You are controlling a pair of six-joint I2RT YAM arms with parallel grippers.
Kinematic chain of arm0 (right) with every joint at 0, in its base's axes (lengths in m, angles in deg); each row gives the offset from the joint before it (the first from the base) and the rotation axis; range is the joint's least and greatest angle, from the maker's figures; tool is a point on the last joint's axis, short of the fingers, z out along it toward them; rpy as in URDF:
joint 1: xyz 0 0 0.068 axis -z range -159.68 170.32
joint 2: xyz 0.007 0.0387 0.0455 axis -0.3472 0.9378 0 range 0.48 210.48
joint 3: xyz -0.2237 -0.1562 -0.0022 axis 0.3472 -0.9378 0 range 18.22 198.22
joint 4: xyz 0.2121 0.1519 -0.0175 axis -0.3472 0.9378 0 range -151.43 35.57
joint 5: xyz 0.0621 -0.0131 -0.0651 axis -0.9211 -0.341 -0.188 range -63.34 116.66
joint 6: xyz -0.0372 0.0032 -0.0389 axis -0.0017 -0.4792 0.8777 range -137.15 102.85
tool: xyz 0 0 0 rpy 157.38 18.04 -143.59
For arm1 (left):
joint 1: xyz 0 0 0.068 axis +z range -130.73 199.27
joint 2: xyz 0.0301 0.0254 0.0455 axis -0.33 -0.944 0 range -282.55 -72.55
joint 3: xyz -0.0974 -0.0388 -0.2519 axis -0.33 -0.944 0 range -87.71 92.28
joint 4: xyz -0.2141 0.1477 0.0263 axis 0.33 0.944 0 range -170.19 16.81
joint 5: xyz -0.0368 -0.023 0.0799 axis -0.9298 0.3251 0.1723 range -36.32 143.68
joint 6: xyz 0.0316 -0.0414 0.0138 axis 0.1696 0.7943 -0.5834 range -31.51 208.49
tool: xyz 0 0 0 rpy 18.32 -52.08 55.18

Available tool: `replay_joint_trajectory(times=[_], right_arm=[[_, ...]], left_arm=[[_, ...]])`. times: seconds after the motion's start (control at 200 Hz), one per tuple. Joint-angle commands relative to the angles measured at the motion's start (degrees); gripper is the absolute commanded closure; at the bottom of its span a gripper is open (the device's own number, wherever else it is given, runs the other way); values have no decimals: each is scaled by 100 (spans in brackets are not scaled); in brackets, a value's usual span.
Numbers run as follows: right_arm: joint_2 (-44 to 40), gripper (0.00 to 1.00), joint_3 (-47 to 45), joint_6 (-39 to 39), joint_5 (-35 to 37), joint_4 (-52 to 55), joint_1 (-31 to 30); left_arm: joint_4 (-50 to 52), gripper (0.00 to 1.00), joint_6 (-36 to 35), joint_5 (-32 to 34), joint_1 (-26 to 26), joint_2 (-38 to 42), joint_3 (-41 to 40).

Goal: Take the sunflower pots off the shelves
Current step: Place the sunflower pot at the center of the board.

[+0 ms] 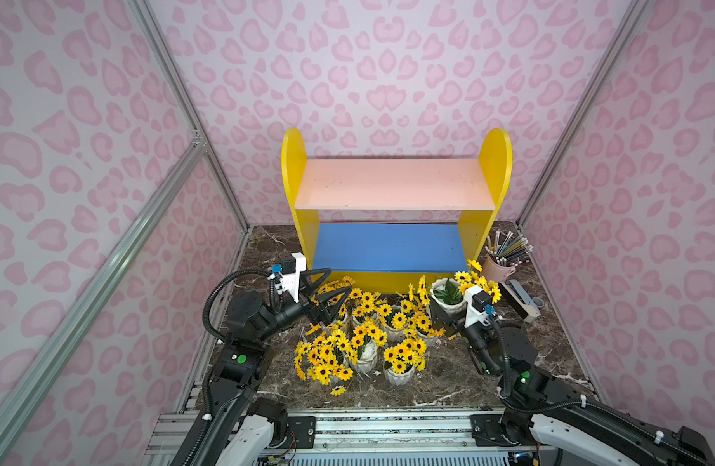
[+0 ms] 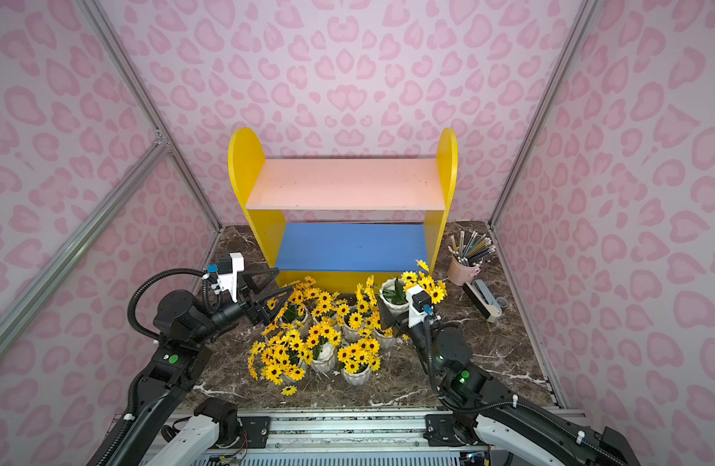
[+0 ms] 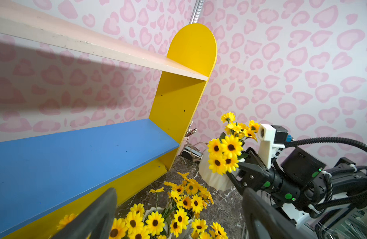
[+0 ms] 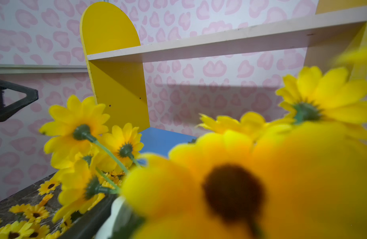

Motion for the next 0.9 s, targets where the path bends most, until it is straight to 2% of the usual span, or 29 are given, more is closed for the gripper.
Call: replay_joint_trajectory(times=[0.0, 0.14, 0.24, 0.36, 0.64, 0.745, 0.895], right_arm=[[-762, 100, -314, -528, 1236, 726, -449], [-1360, 100, -634, -942, 2070, 1332, -1199], [-1235, 100, -729, -1306, 2486, 1624, -1630], [-1089, 100, -1049, -1576, 2778, 1343, -1959], [-668, 100, -1613, -1869, 2762, 697, -1964], [-600, 100, -1825, -2158, 2435, 575, -1787], [-60, 100, -1940, -2072, 2131, -22, -1668]], left_arm=[[-259, 4, 32, -29, -32, 31, -8], [-264, 3, 21, -2, -46, 50, -14], [-267, 3, 25, -3, -55, 38, -20], [-267, 3, 22, -2, -65, 40, -19], [-268, 4, 25, -2, -83, 13, -24], [-291, 4, 34, -11, -81, 14, -34], [-302, 4, 44, -11, -81, 14, -35]])
